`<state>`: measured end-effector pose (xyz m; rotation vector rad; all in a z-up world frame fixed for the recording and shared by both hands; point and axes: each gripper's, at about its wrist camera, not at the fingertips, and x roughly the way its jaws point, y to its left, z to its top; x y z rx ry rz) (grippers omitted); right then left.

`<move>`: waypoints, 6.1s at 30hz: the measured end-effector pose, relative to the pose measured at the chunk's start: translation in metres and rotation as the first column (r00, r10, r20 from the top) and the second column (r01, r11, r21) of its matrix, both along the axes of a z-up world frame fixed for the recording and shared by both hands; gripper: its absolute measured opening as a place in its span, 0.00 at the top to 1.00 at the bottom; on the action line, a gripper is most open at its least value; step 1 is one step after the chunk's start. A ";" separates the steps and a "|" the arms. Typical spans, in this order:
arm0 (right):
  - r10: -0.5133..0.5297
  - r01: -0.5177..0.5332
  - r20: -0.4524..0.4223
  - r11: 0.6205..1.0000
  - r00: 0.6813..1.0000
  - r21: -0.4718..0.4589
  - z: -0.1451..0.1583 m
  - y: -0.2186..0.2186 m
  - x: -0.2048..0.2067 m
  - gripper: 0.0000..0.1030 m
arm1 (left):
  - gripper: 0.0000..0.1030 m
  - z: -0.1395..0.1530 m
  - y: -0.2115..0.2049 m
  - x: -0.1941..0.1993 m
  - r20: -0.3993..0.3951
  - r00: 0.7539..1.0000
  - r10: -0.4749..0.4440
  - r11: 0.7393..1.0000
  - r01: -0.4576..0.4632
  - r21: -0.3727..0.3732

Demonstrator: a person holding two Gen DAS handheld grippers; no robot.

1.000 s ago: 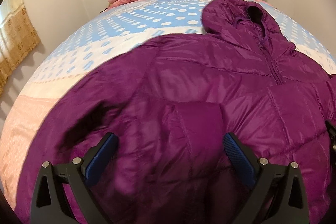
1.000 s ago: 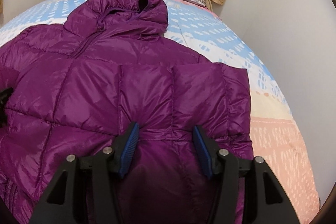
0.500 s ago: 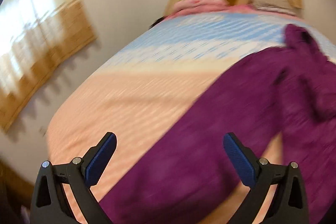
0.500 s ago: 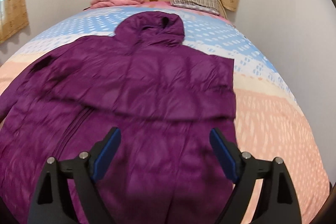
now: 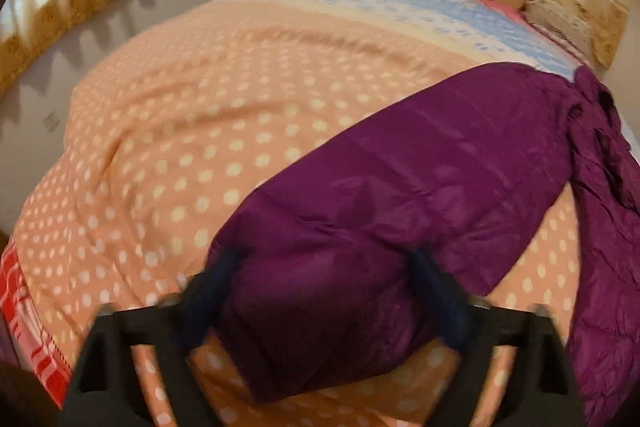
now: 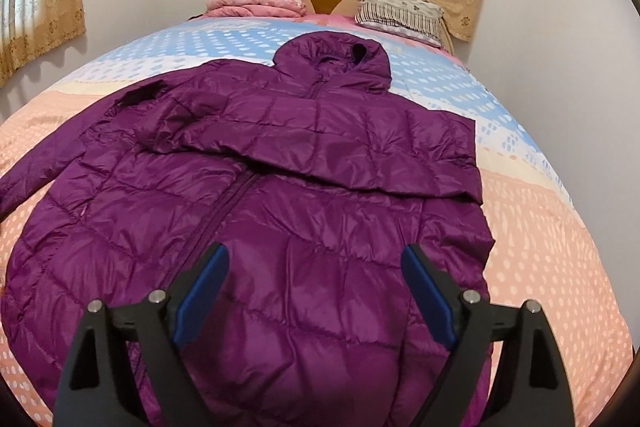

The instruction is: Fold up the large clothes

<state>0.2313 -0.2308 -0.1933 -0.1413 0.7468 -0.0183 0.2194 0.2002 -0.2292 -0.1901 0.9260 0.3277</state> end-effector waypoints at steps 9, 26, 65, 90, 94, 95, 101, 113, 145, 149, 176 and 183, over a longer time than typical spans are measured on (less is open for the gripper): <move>-0.096 0.095 0.051 0.995 0.994 0.020 0.013 -0.036 -0.006 0.13 | 0.90 0.114 -0.005 0.026 0.207 0.977 -0.041 0.971 -0.010 0.241; -0.269 0.263 0.060 0.960 0.961 0.093 0.012 -0.120 -0.021 0.13 | 0.90 0.170 -0.282 0.086 0.336 0.768 -0.545 0.836 0.465 0.292; 0.115 -0.099 -0.040 0.952 0.993 0.291 0.017 0.012 0.116 0.91 | 0.07 0.040 -0.132 0.140 0.139 0.970 -0.199 0.970 0.174 0.169; -0.258 0.261 -0.048 0.929 0.965 0.263 0.000 -0.116 0.056 0.49 | 0.07 0.050 -0.172 0.155 0.092 0.965 -0.245 0.948 0.218 0.234; -0.389 0.367 0.040 0.894 0.920 0.257 0.026 -0.123 0.042 0.49 | 0.07 0.085 -0.193 0.169 0.193 0.947 -0.256 0.956 0.219 0.193; -0.388 0.360 0.062 0.896 0.920 0.262 0.035 -0.118 0.044 0.51 | 0.07 0.091 -0.203 0.173 0.213 0.938 -0.272 0.954 0.234 0.187; -0.255 0.244 0.016 0.939 0.967 0.244 0.028 -0.075 0.088 0.63 | 0.07 0.070 -0.272 0.204 0.192 0.894 -0.405 0.910 0.373 0.181; -0.260 0.277 -0.104 0.940 0.960 0.199 -0.035 -0.075 0.108 0.65 | 0.04 0.006 -0.283 0.231 0.048 0.915 -0.400 0.914 0.394 0.094; -0.510 0.512 -0.074 0.827 0.857 0.231 -0.006 -0.138 0.185 0.63 | 0.01 0.019 -0.286 0.321 0.035 0.963 -0.266 0.958 0.260 0.120; -0.512 0.525 -0.120 0.820 0.851 0.227 -0.039 -0.148 0.183 0.63 | 0.01 -0.001 -0.298 0.322 -0.007 0.956 -0.293 0.944 0.291 0.154; -0.525 0.536 -0.105 0.830 0.844 0.153 -0.046 -0.139 0.186 0.62 | 0.01 -0.006 -0.291 0.322 -0.003 0.958 -0.287 0.951 0.285 0.116; -0.527 0.537 -0.104 0.831 0.844 0.143 -0.046 -0.138 0.186 0.62 | 0.01 -0.006 -0.291 0.322 -0.002 0.958 -0.287 0.952 0.285 0.112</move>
